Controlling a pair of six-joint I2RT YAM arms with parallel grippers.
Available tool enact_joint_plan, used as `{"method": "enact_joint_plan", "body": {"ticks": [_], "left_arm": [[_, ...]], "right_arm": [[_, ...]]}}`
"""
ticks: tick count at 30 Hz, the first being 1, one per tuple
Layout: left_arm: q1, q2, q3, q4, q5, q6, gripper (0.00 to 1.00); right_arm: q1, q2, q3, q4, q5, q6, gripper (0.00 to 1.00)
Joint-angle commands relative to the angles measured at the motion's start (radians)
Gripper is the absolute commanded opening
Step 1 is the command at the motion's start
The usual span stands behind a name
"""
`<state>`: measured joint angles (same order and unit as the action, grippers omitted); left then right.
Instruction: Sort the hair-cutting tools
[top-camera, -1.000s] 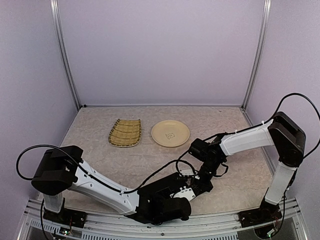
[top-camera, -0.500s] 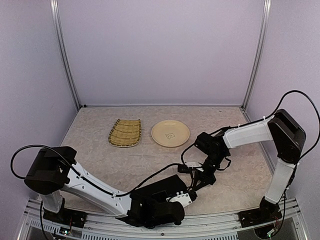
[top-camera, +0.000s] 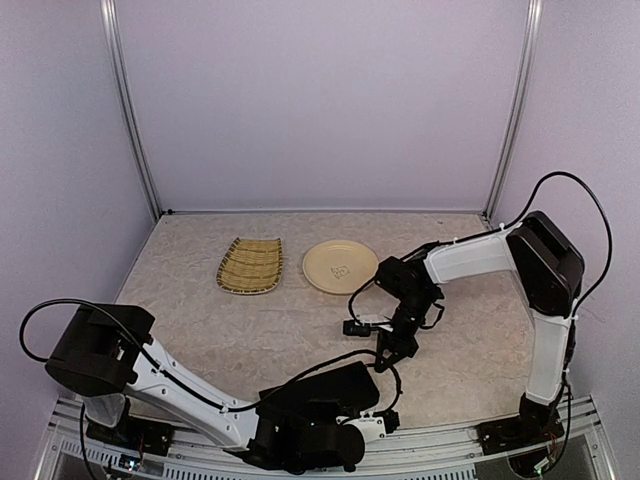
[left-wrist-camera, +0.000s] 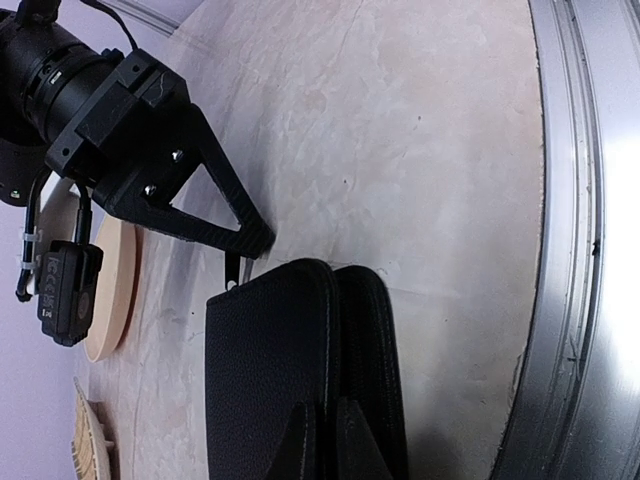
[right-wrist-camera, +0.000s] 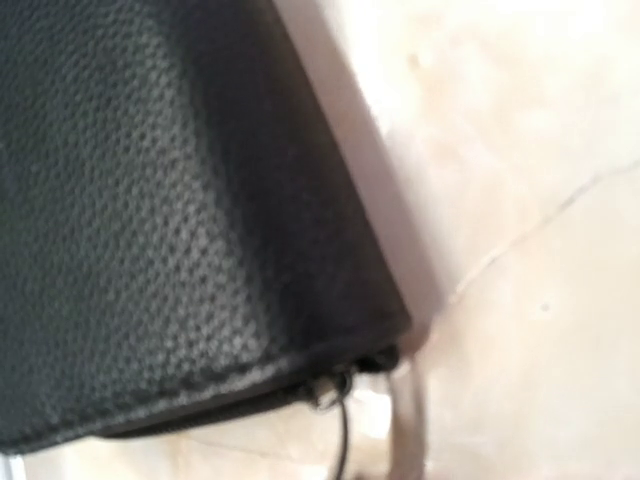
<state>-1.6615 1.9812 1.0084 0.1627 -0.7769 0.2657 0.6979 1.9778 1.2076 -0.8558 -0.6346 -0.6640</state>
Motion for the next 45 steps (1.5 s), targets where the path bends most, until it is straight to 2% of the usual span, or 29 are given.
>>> {"method": "enact_joint_plan", "body": {"ticks": [1,3,7,12,17,20,22,24,26,29,33,36,37,38,39,42,45], "left_arm": [[-0.009,0.019,0.019,0.058,0.058,0.045,0.00],[0.004,0.023,0.028,0.036,0.028,0.013,0.00],[0.053,-0.002,-0.001,0.036,-0.002,-0.003,0.05],[0.097,-0.042,-0.058,0.125,0.047,0.095,0.11],[0.100,0.028,-0.034,0.072,0.023,0.228,0.18],[0.103,0.027,-0.044,0.043,0.024,0.230,0.21],[0.105,0.001,-0.064,0.038,0.015,0.229,0.29],[0.109,-0.032,-0.073,0.017,-0.008,0.216,0.40],[0.098,-0.070,-0.068,0.001,-0.034,0.204,0.46],[0.067,-0.130,-0.011,-0.058,-0.033,0.155,0.51],[0.065,-0.183,0.097,-0.216,-0.021,0.056,0.54],[0.113,-0.271,0.104,-0.284,-0.029,-0.009,0.57],[0.135,-0.310,0.102,-0.298,-0.034,-0.035,0.58],[0.166,-0.347,0.099,-0.305,-0.039,-0.060,0.60],[0.198,-0.388,0.098,-0.309,-0.038,-0.082,0.62],[0.288,-0.498,0.100,-0.313,-0.058,-0.141,0.71],[0.380,-0.573,0.108,-0.335,-0.045,-0.238,0.72]], "right_arm": [[-0.019,0.049,0.021,0.070,0.085,0.003,0.00],[-0.020,0.023,0.002,0.078,0.094,0.006,0.02],[-0.041,-0.103,-0.057,0.119,0.174,0.010,0.20],[-0.133,-0.242,-0.070,0.126,0.178,0.022,0.40],[-0.195,-0.365,-0.058,0.177,0.149,0.066,0.43],[-0.209,-0.442,-0.066,0.223,0.158,0.082,0.44],[-0.215,-0.481,-0.077,0.245,0.164,0.089,0.45],[-0.217,-0.509,-0.088,0.252,0.157,0.094,0.45],[-0.219,-0.527,-0.088,0.261,0.159,0.107,0.45],[-0.224,-0.562,-0.061,0.281,0.179,0.135,0.46],[-0.228,-0.610,0.008,0.325,0.275,0.171,0.50],[-0.230,-0.641,0.026,0.373,0.408,0.195,0.63],[-0.231,-0.655,0.019,0.400,0.461,0.207,0.73],[-0.234,-0.673,0.002,0.442,0.547,0.238,0.95],[-0.240,-0.694,-0.021,0.502,0.591,0.266,1.00],[-0.265,-0.764,-0.104,0.568,0.564,0.262,1.00],[-0.284,-0.827,-0.173,0.616,0.558,0.290,1.00]]}}
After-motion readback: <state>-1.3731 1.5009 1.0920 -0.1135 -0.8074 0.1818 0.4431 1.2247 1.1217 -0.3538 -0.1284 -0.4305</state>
